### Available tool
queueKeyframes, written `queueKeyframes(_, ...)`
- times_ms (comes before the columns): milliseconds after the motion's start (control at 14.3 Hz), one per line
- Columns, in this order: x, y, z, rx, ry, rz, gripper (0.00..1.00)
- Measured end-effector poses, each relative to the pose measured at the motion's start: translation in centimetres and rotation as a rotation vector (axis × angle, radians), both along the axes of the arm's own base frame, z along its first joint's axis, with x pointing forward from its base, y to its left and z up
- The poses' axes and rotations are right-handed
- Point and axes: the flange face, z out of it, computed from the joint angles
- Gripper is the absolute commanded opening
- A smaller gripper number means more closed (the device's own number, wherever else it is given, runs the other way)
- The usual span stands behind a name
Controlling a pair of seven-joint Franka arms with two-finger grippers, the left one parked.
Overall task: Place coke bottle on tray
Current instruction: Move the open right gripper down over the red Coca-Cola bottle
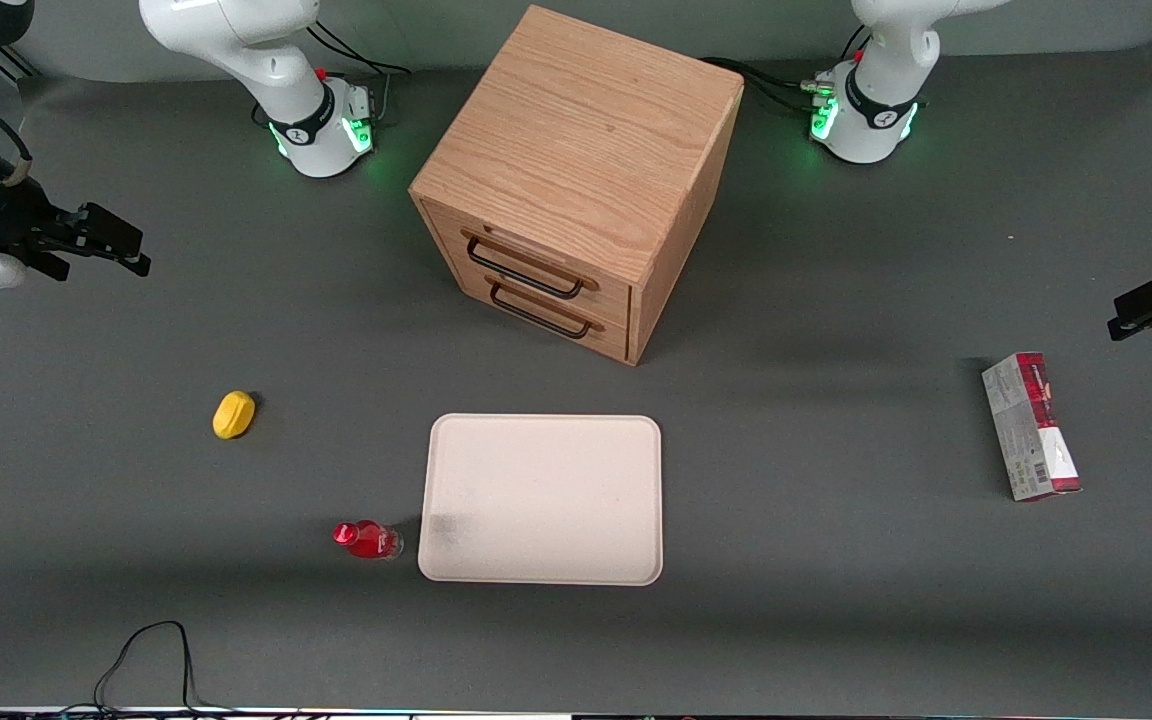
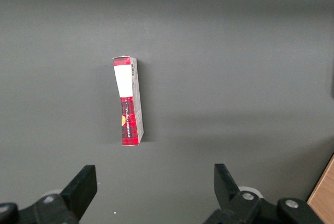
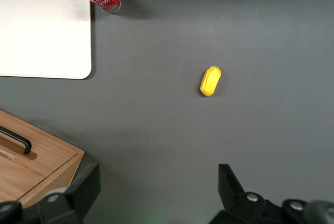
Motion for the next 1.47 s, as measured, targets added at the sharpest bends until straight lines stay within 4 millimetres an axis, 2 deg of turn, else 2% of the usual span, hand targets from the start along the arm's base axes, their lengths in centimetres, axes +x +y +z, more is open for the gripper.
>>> queueKeyframes(280, 0.0, 0.0, 0.0, 0.000, 0.000, 0.000, 1.00)
queueKeyframes(490, 0.2, 1.2, -1.1, -0.004, 0.021, 0.019, 1.00)
queueKeyframes(700, 2.1, 2.6, -2.0, 0.009, -0.014, 0.028, 1.00)
queueKeyframes(840, 4.8, 4.3, -3.0, 0.035, -0.026, 0.038, 1.00)
queueKeyframes(980, 8.7, 7.1, -5.0, 0.036, -0.026, 0.066, 1.00)
queueKeyframes(1190, 14.9, 11.1, -9.7, 0.038, -0.043, 0.081, 1.00)
queueKeyframes(1330, 18.2, 12.5, -13.4, 0.040, -0.063, 0.090, 1.00)
queueKeyframes(1470, 20.5, 13.5, -16.6, 0.048, -0.089, 0.098, 1.00)
